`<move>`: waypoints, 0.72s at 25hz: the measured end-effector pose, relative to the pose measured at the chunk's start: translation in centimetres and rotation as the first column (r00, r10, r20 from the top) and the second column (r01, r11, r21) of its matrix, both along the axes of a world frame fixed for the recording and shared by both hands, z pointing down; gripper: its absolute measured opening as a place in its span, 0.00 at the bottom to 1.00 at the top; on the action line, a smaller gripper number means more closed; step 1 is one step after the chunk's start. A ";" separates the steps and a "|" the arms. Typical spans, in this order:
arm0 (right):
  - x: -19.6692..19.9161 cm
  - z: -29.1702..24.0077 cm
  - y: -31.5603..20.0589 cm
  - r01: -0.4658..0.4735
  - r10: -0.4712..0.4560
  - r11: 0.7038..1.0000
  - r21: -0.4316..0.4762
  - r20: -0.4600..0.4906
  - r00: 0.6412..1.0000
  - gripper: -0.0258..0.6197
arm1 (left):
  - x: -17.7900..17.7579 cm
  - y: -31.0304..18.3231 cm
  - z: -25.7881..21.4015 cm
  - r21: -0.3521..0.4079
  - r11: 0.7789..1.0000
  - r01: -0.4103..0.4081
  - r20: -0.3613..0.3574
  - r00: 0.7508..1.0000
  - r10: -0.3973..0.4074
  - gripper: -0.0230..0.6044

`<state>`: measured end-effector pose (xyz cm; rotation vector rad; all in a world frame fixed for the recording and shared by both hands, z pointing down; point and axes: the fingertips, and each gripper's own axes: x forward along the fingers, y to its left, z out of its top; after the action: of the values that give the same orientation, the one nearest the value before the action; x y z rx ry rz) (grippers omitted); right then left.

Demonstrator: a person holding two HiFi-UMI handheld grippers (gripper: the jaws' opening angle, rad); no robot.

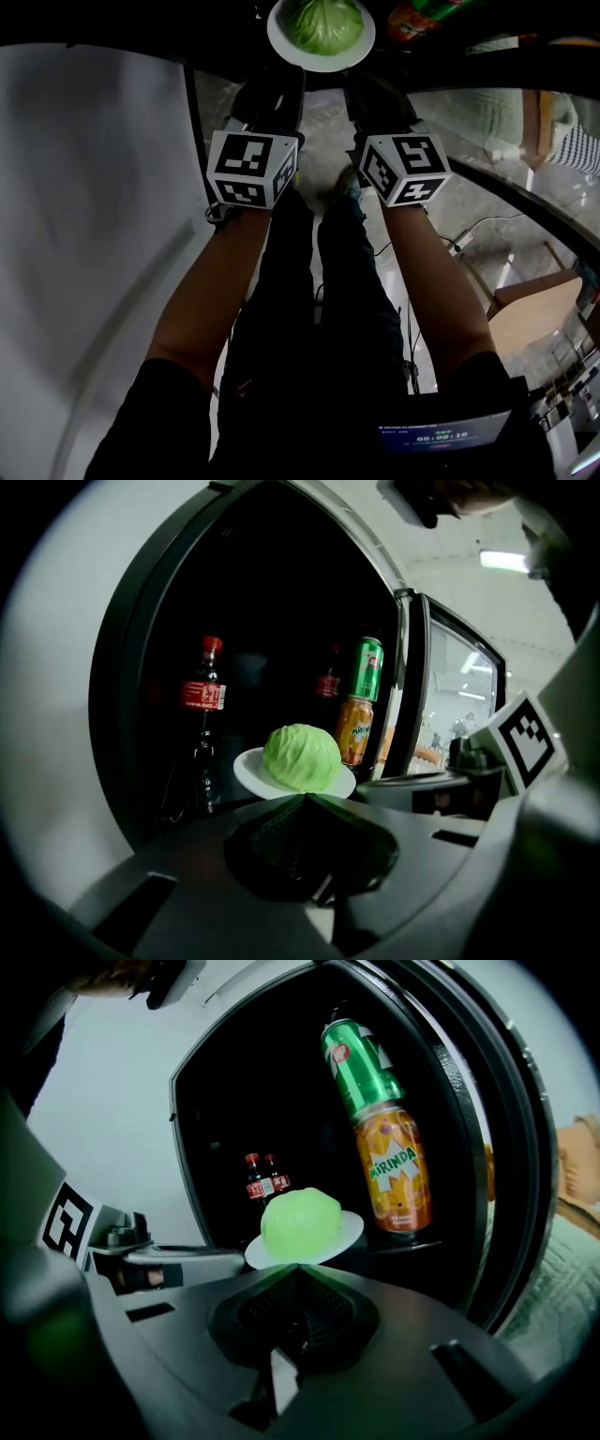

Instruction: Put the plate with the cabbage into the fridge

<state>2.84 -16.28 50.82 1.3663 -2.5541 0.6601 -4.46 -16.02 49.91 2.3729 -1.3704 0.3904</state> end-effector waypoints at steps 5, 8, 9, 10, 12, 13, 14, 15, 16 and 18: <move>-0.2 -0.2 0.2 0.009 -0.008 0.999 0.033 -0.043 0.999 0.05 | 0.4 0.3 0.2 0.034 0.999 -0.035 0.111 0.993 0.031 0.04; -0.4 -0.2 0.1 0.021 -0.017 0.998 0.052 -0.064 0.998 0.05 | 0.4 0.1 0.1 0.046 0.998 -0.039 0.116 0.993 0.033 0.04; -0.4 -0.1 0.0 0.023 -0.019 0.998 0.055 -0.069 0.997 0.05 | 0.4 0.0 0.2 0.047 0.998 -0.039 0.116 0.993 0.033 0.04; -0.4 -0.1 -0.1 0.024 -0.020 0.998 0.056 -0.073 0.997 0.05 | 0.4 -0.1 0.2 0.049 0.998 -0.039 0.116 0.993 0.033 0.04; -0.4 -0.1 -0.1 0.022 -0.018 0.998 0.055 -0.075 0.997 0.05 | 0.4 -0.1 0.2 0.049 0.998 -0.039 0.116 0.993 0.033 0.04; -0.5 -0.1 -0.2 0.021 -0.017 0.998 0.055 -0.074 0.997 0.05 | 0.3 -0.2 0.2 0.048 0.998 -0.038 0.115 0.993 0.033 0.04; -0.5 -0.2 -0.3 0.020 -0.016 0.998 0.056 -0.073 0.997 0.05 | 0.3 -0.3 0.2 0.047 0.998 -0.038 0.115 0.993 0.032 0.04; -0.6 -0.2 -0.4 0.018 -0.014 0.998 0.057 -0.073 0.997 0.05 | 0.2 -0.4 0.1 0.046 0.998 -0.038 0.116 0.993 0.032 0.04; -0.6 -0.3 -0.6 0.017 -0.012 0.998 0.059 -0.072 0.997 0.05 | 0.2 -0.6 0.1 0.046 0.998 -0.037 0.116 0.993 0.032 0.04; -0.6 -0.3 -0.8 0.015 -0.011 0.998 0.062 -0.074 0.997 0.05 | 0.2 -0.9 0.1 0.046 0.998 -0.037 0.115 0.993 0.031 0.04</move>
<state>2.23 -17.13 50.52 1.3656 -2.5435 0.5211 -4.30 -16.89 49.96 2.4491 -1.4058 0.5163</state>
